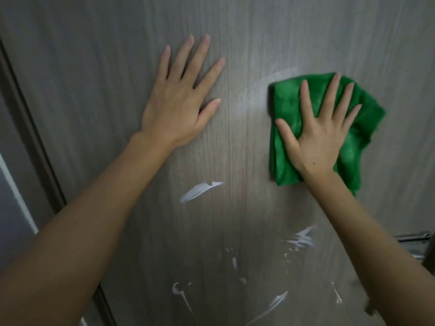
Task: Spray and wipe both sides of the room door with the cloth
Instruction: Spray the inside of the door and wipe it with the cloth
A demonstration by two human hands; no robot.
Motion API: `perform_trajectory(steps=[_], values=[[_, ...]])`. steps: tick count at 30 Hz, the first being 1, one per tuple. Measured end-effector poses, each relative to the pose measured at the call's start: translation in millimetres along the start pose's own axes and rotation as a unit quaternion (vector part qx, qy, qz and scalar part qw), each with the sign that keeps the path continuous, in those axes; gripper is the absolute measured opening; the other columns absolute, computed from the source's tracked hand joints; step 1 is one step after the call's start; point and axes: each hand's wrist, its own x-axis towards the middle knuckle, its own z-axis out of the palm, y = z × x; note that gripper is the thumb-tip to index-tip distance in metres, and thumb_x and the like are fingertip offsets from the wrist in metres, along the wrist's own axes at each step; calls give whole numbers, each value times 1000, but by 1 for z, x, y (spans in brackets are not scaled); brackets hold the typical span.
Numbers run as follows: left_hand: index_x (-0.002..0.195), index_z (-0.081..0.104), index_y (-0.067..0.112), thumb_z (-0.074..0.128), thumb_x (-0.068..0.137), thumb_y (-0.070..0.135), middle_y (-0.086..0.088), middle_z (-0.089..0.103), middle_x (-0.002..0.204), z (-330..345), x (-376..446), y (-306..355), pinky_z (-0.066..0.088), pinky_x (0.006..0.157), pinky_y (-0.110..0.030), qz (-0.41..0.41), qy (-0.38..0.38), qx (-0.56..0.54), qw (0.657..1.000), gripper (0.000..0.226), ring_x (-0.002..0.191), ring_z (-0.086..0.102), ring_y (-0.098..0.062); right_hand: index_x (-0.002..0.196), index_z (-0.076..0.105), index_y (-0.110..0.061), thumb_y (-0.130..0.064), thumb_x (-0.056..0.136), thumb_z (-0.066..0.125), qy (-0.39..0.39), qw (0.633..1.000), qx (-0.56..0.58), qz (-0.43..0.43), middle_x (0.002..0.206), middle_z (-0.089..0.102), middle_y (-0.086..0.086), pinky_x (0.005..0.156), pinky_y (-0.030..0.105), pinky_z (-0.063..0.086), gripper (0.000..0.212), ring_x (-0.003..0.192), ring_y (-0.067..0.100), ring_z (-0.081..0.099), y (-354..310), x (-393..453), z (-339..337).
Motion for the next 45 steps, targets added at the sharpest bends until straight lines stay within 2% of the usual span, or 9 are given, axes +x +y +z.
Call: perform_trajectory(steps=[4,10,14,18,22,25,30,38,45], values=[[151,28,17,29,102,43,-16,20,159,0,0,0,8,117,-54,-5,25,-12,1000,56,146,17,-38,149,31,-29,-68,93,34,3,1000,16,3,155,21,24,111,65,9,68,141,50,15,-58,6,0],[148,37,17,20,103,41,-13,28,157,1,-1,-2,8,117,-49,-7,56,-54,997,54,144,22,-35,148,31,-36,-60,94,41,-57,983,59,-167,159,14,11,114,59,-1,60,146,41,2,-135,-89,17],[150,30,18,22,104,41,-13,23,159,1,-1,-3,4,118,-48,-9,30,-42,999,53,146,18,-35,145,38,-36,-53,97,40,-101,922,100,-360,157,21,2,105,38,34,51,147,31,3,-141,-161,35],[151,28,18,21,104,42,-14,22,159,-2,-1,-2,4,118,-48,-7,15,-19,1000,54,146,18,-35,144,41,-28,-51,96,44,-120,879,117,-447,155,25,4,105,33,30,53,146,27,12,-120,-155,39],[151,30,18,28,103,41,-13,23,158,-2,-1,-3,7,118,-49,-9,15,-9,1000,53,146,20,-34,143,42,-31,-59,90,52,-64,937,108,-327,154,28,4,81,36,49,61,143,27,21,-78,-107,23],[150,32,19,27,103,40,-12,25,158,0,-1,-1,8,118,-48,-12,29,-14,999,52,146,21,-33,146,32,-33,-62,92,44,-24,983,56,-174,156,20,7,112,55,19,63,145,35,16,-76,-82,16],[149,35,19,25,103,41,-11,26,158,2,0,-2,7,118,-47,-16,41,-18,999,51,145,21,-33,149,25,-33,-58,95,37,-18,997,73,-28,159,13,8,114,56,-1,60,146,39,6,-132,-93,20],[151,30,19,24,104,42,-11,21,159,0,-1,-3,1,119,-45,-17,25,-42,999,53,147,16,-32,141,47,-28,-43,92,56,-121,915,153,-353,155,23,4,115,31,12,52,148,26,-1,-180,-171,39],[150,31,18,33,102,42,-13,22,159,3,-1,-3,6,118,-50,-8,30,-21,999,54,146,18,-36,139,49,-32,-59,89,53,-61,952,159,-256,152,31,5,78,33,49,57,142,29,26,-103,-91,19]])
